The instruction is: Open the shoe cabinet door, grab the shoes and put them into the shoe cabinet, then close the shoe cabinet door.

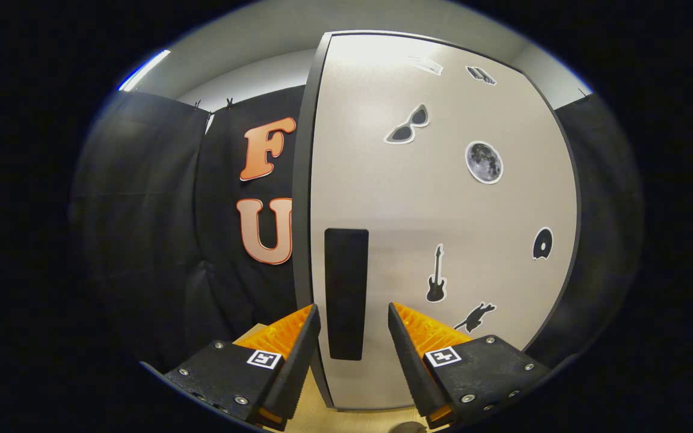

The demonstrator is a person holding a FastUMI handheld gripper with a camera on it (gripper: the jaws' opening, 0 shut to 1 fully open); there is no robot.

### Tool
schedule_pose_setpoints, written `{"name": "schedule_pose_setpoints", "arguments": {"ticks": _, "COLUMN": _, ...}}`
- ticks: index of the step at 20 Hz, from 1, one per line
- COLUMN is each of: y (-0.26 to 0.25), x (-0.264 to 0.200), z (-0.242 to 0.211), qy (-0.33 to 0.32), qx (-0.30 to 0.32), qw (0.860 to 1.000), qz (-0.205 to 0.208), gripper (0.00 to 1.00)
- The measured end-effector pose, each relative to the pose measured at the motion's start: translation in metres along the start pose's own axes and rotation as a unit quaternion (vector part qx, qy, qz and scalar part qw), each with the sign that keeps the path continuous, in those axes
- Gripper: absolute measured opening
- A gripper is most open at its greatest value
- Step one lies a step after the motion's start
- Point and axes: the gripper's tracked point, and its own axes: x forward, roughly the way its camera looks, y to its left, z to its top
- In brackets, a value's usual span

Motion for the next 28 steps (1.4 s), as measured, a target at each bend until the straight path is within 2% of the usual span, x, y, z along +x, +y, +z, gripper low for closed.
{"name": "schedule_pose_setpoints", "arguments": {"ticks": 3, "y": 0.005, "x": 0.012, "z": -0.002, "qy": 0.002, "qx": -0.016, "qw": 1.000, "qz": -0.001, "gripper": 0.63}}
{"name": "schedule_pose_setpoints", "arguments": {"ticks": 6, "y": 0.005, "x": 0.017, "z": -0.003, "qy": 0.003, "qx": -0.035, "qw": 0.999, "qz": -0.024, "gripper": 0.41}}
{"name": "schedule_pose_setpoints", "arguments": {"ticks": 9, "y": 0.005, "x": 0.017, "z": -0.007, "qy": 0.006, "qx": -0.031, "qw": 0.999, "qz": -0.030, "gripper": 0.39}}
{"name": "schedule_pose_setpoints", "arguments": {"ticks": 13, "y": 0.006, "x": 0.017, "z": -0.008, "qy": 0.008, "qx": -0.005, "qw": 1.000, "qz": -0.019, "gripper": 0.33}}
{"name": "schedule_pose_setpoints", "arguments": {"ticks": 22, "y": 0.005, "x": 0.002, "z": -0.008, "qy": 0.017, "qx": 0.005, "qw": 1.000, "qz": -0.007, "gripper": 0.19}}
{"name": "schedule_pose_setpoints", "arguments": {"ticks": 28, "y": -0.004, "x": -0.030, "z": -0.010, "qy": 0.018, "qx": 0.013, "qw": 0.999, "qz": -0.029, "gripper": 0.19}}
